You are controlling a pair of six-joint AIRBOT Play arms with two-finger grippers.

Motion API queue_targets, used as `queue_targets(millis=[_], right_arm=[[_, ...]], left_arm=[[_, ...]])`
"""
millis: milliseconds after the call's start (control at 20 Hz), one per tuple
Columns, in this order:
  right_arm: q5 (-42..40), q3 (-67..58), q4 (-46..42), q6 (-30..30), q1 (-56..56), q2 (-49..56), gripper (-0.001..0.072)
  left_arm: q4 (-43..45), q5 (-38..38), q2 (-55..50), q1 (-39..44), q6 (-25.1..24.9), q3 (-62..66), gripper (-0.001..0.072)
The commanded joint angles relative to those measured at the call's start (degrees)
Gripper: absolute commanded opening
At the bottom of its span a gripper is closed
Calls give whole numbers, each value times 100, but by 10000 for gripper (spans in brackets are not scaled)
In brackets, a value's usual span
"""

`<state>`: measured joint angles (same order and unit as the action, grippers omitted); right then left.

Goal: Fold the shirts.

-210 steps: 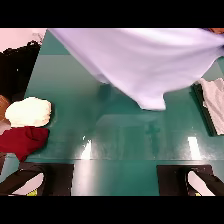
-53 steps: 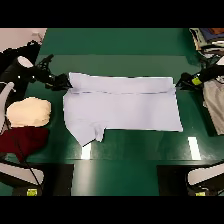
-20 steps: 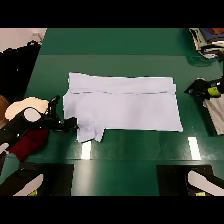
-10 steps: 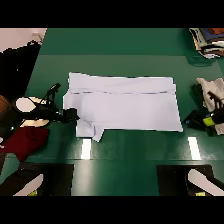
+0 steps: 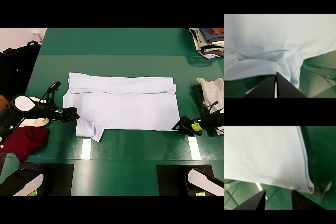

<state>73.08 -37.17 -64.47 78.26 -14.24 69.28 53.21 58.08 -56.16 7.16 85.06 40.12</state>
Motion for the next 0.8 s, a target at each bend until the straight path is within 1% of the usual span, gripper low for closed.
queue_targets(millis=[0, 100, 200, 350, 500, 550, 600, 650, 750], right_arm=[[-551, 37, -122, 278, 85, -85, 402], [-765, 39, -120, 494, 85, -232, 400], [-863, 37, -98, 581, 92, -297, 362], [-581, 37, -127, 516, 28, -343, 362], [7, 37, -125, 177, -319, -686, 366], [157, 37, -155, 116, -498, -844, 375], [199, 37, -164, 94, -669, -999, 433], [179, 37, -153, 24, -844, -1147, 457], [146, 37, -125, -107, -1056, -1259, 457]], left_arm=[[2, 2, 4, 0, 0, 7, 23], [0, 2, 4, 0, 0, 7, 23], [0, 0, 4, 0, 0, 7, 23], [2, 26, 4, 0, -7, 7, 23], [37, 101, 4, 0, -28, 7, 23], [37, 101, 4, 0, -52, 7, 23], [37, 101, 4, 0, -63, 7, 23], [35, 101, 4, 0, -61, 7, 23], [35, 92, 4, 0, -61, 7, 23]])
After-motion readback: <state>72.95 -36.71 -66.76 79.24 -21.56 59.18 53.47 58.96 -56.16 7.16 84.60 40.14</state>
